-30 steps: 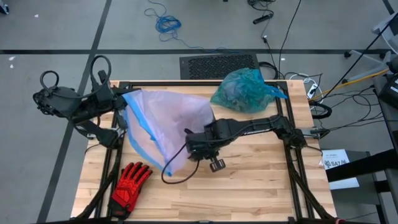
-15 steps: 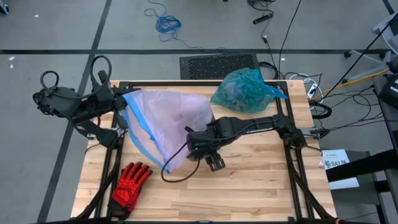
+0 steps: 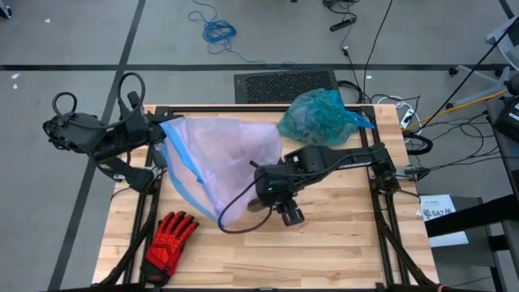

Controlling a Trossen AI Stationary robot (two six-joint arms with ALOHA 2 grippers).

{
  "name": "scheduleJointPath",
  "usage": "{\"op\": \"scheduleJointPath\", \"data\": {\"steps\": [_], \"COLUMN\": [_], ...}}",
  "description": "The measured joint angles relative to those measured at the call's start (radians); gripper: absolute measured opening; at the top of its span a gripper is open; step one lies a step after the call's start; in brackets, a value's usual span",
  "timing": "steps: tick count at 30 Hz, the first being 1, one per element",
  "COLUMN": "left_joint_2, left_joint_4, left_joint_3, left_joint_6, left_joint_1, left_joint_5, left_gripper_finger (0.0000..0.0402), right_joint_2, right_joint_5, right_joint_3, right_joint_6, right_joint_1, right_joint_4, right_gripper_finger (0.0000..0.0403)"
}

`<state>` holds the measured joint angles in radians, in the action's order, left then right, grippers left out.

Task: Place trash/remove bag and relplace
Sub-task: Put the pink trash bag into the trash bin

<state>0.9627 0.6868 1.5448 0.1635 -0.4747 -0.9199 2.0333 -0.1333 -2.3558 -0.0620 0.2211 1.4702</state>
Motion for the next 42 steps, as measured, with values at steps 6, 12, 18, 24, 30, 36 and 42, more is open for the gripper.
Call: {"op": "scheduleJointPath", "data": {"steps": [6,12,18,24,30,36,42], "left_joint_2": [0.0,0.0,0.0,0.0,0.0,0.0,0.0], "left_joint_4": [0.001,0.002,0.003,0.003,0.002,0.002,0.002], "left_joint_3": [0.0,0.0,0.0,0.0,0.0,0.0,0.0], "left_joint_6": [0.0,0.0,-0.001,-0.001,0.0,-0.001,-0.001], "left_joint_1": [0.0,0.0,0.0,0.0,0.0,0.0,0.0], "left_joint_5": [0.0,0.0,0.0,0.0,0.0,0.0,0.0], "left_gripper_finger": [0.0,0.0,0.0,0.0,0.0,0.0,0.0], "right_joint_2": [-0.033,-0.069,-0.156,-0.249,-0.276,-0.255,-0.224], "right_joint_5": [0.004,0.004,0.134,0.334,0.34,0.33,0.111], "right_joint_3": [0.0,0.0,0.0,-0.001,-0.002,-0.001,-0.001], "right_joint_6": [0.061,0.071,0.033,0.045,0.082,0.105,0.192], "right_joint_1": [-0.005,0.002,0.025,0.015,0.01,0.046,0.065], "right_joint_4": [0.087,0.1,0.1,0.046,-0.021,-0.053,-0.056], "right_gripper_finger": [0.0081,0.0018,0.0002,0.0001,0.0001,0.0046,0.0164]}}
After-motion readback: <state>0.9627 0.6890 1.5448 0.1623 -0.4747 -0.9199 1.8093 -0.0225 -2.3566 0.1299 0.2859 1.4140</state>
